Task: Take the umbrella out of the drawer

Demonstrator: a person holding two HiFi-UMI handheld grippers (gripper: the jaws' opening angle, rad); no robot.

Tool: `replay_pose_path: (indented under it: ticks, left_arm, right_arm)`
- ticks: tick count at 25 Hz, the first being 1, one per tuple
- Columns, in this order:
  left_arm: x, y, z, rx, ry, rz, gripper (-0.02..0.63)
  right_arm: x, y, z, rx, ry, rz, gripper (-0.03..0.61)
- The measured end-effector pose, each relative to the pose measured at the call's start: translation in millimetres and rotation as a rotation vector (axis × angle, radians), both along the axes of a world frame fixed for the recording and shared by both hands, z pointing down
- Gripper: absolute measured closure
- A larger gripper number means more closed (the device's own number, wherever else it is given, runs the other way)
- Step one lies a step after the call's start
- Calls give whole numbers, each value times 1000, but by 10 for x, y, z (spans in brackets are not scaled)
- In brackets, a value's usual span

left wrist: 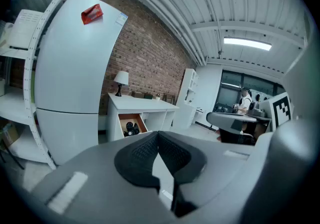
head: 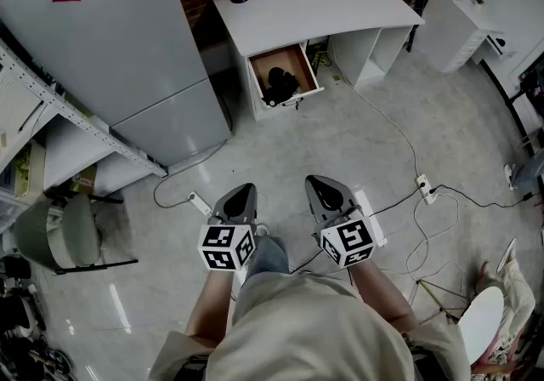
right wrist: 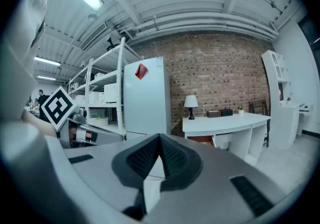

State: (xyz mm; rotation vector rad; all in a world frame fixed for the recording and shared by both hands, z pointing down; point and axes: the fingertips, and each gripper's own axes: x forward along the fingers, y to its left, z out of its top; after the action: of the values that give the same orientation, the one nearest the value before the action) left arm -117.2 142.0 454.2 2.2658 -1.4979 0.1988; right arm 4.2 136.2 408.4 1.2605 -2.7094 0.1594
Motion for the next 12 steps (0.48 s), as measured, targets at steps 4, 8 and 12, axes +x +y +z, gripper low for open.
replay_pose_path:
  ticks: [4,8,12]
  left_arm:
    - [301,671,-111,38,17,-77,603]
    - [568,1204,-89,32,29,-87,603]
    - [641,1436,-102,24,26,-76,603]
  right_arm:
    - [320,675,-67,27,1,6,578]
    - [626,1181,22,1,-8,23,578]
    - [749,1420,6,1,-13,25,578]
